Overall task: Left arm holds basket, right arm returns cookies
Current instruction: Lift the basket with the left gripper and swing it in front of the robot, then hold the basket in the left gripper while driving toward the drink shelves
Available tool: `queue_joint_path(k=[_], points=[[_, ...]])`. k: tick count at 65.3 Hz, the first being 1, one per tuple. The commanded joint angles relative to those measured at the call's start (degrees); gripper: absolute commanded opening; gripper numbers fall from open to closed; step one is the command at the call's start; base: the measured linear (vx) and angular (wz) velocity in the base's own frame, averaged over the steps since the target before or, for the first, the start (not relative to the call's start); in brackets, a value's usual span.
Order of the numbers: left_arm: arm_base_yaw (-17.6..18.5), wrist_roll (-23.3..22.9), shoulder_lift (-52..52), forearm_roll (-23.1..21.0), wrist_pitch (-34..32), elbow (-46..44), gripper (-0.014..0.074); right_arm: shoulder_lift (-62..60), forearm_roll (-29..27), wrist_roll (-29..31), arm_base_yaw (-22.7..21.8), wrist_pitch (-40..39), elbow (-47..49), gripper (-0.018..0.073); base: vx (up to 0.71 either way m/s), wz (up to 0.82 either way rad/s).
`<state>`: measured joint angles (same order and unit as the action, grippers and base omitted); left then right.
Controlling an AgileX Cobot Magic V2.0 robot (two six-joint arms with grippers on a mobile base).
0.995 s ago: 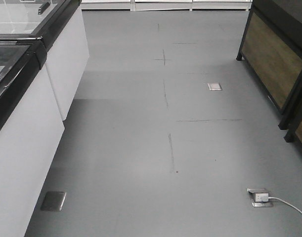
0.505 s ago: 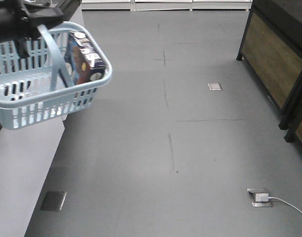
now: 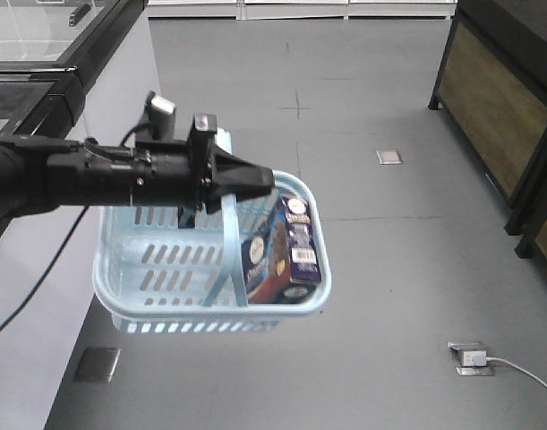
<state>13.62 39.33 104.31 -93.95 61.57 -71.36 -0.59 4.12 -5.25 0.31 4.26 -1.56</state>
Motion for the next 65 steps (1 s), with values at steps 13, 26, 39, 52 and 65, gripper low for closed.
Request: queue_joint_path(k=[13,26,39,52,65], points=[[9.72,8.42,-3.2,-7.95,2.45,7.58,-0.0008,-0.71,0.52,0.01,-0.23,-4.26,-0.21,-0.0008,0.0,0.0],[14.48,9.42,-3.2,-7.95,-0.03,11.65,-0.0008,-0.71,0.52,0.01,-0.23,-4.26,-0.21,-0.0008,0.0,0.0],[18.09,10.35,-2.99,-7.95,0.29,11.88,-0.0008,-0.71,0.52,0.01,-0.23,-4.26,-0.21,-0.0008,0.0,0.0],[19.41,9.66,-2.99,-7.95,-4.05,11.88,-0.0008,-0.71,0.52,0.01,-0.23,-4.26,-0.21,-0.0008,0.0,0.0],[19.41,8.88,-2.99,-7.71,-7.22,11.88,-0.0007,-0.71,0.52,0.01,-0.23,-4.26,-0.21,-0.0008,0.0,0.0]])
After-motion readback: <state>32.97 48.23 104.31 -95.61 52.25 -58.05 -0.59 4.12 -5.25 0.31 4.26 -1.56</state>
